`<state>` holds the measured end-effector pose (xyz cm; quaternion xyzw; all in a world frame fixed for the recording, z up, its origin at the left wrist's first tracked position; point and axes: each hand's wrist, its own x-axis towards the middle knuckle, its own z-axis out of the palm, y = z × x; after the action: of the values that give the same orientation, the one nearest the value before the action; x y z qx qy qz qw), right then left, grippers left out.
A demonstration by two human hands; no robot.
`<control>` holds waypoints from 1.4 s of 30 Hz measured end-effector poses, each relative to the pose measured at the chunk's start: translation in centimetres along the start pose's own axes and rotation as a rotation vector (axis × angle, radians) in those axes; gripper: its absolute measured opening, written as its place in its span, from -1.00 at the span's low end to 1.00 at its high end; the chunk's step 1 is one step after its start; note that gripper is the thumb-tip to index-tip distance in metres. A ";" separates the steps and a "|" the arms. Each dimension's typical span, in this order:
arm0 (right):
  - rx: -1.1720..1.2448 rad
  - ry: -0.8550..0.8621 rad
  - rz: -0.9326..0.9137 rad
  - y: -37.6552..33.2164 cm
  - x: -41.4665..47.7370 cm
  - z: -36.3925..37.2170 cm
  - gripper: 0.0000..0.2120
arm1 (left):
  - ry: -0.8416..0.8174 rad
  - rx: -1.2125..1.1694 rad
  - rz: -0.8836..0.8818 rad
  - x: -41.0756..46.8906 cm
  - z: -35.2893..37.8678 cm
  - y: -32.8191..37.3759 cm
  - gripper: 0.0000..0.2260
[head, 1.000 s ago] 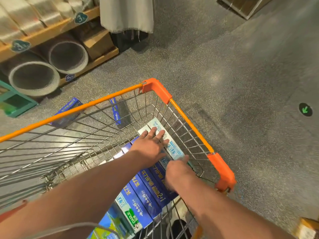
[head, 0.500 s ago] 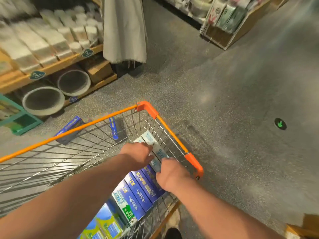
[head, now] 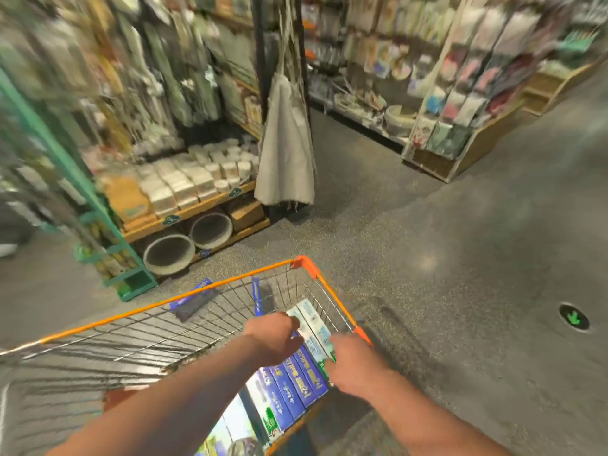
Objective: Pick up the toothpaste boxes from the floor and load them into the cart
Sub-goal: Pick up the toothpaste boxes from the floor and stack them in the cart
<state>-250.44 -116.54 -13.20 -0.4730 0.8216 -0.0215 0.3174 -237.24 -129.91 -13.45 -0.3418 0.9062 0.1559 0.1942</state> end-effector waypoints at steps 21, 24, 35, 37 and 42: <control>-0.053 0.037 -0.487 12.4 -4.8 -10.2 -0.61 | 0.317 -0.290 -0.325 -4.9 -0.8 13.6 -0.57; -0.053 0.018 -0.475 13.9 -2.8 -12.3 -0.57 | 0.324 -0.299 -0.344 -2.2 -1.6 14.7 -0.57; -0.211 -0.011 -0.534 14.5 15.4 -22.7 -0.51 | 0.429 -0.385 -0.405 17.7 -8.1 11.5 -0.61; -0.228 -0.015 -0.541 13.5 19.0 -25.8 -0.49 | 0.424 -0.365 -0.424 20.9 -10.1 10.8 -0.59; -0.297 -0.032 -0.637 10.3 27.0 -31.9 -0.39 | 0.452 -0.291 -0.485 25.9 -14.8 8.4 -0.50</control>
<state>-285.08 -140.66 -4.74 -0.7469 0.6219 0.0079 0.2353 -264.53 -144.50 -11.09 -0.5968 0.7871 0.1530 -0.0304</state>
